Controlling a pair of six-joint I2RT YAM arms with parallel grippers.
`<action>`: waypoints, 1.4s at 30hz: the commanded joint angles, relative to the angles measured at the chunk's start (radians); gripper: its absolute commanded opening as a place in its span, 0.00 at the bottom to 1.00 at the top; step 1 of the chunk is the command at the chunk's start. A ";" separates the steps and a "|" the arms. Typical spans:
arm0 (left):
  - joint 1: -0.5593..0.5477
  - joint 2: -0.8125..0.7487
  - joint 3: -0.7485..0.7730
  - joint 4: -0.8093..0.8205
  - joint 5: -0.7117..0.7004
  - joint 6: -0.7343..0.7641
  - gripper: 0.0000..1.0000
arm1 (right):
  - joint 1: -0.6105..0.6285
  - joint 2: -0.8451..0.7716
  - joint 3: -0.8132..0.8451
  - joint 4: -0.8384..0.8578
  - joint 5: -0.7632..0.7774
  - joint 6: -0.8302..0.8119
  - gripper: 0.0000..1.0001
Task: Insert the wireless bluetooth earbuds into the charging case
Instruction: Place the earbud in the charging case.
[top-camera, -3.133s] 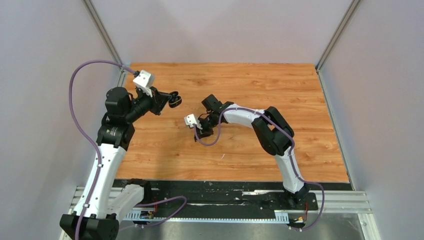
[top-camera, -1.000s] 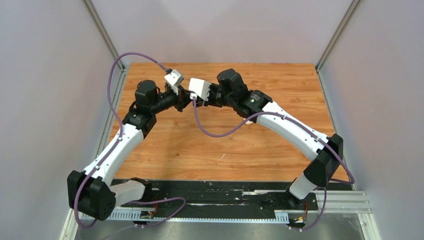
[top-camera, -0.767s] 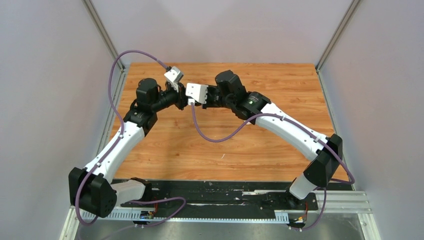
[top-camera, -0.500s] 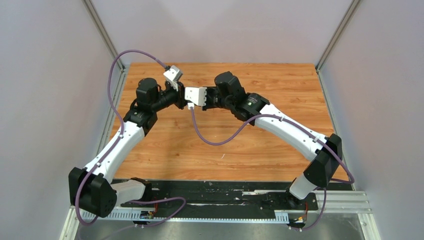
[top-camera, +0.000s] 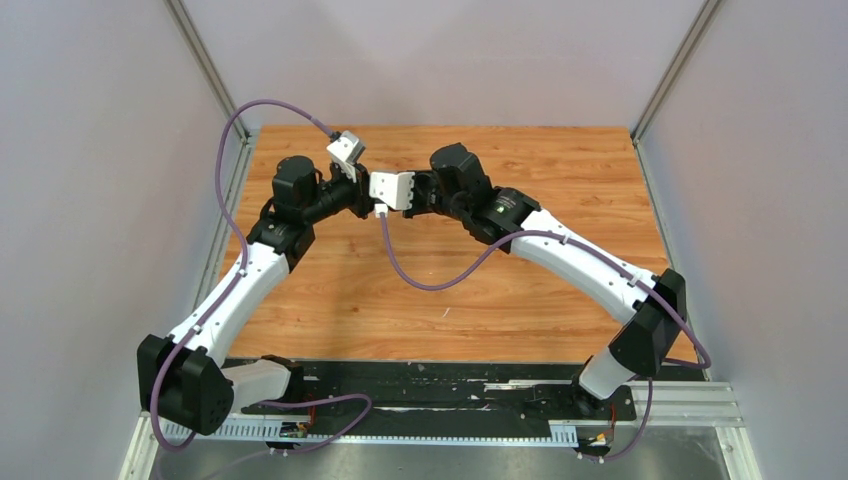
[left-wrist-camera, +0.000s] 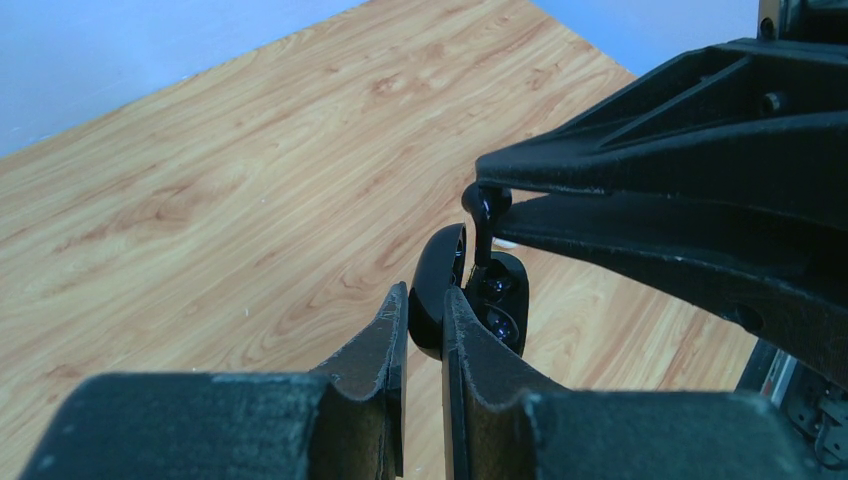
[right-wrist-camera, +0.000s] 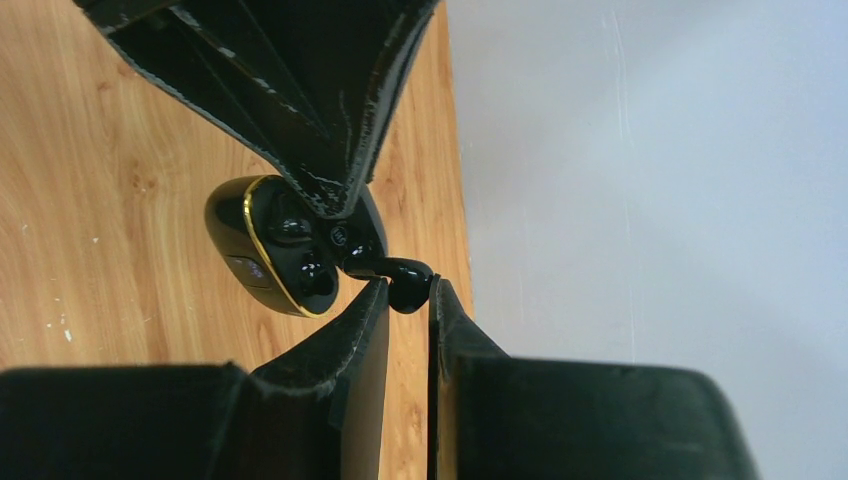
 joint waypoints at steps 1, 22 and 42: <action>-0.006 0.002 0.039 0.025 0.011 -0.008 0.00 | 0.000 -0.049 -0.007 0.049 0.054 0.005 0.00; -0.006 -0.002 0.039 0.033 -0.002 -0.028 0.00 | -0.001 -0.059 -0.025 0.045 0.031 0.014 0.00; -0.003 0.009 0.046 0.045 -0.030 -0.080 0.00 | 0.003 -0.067 -0.040 0.018 -0.030 -0.014 0.00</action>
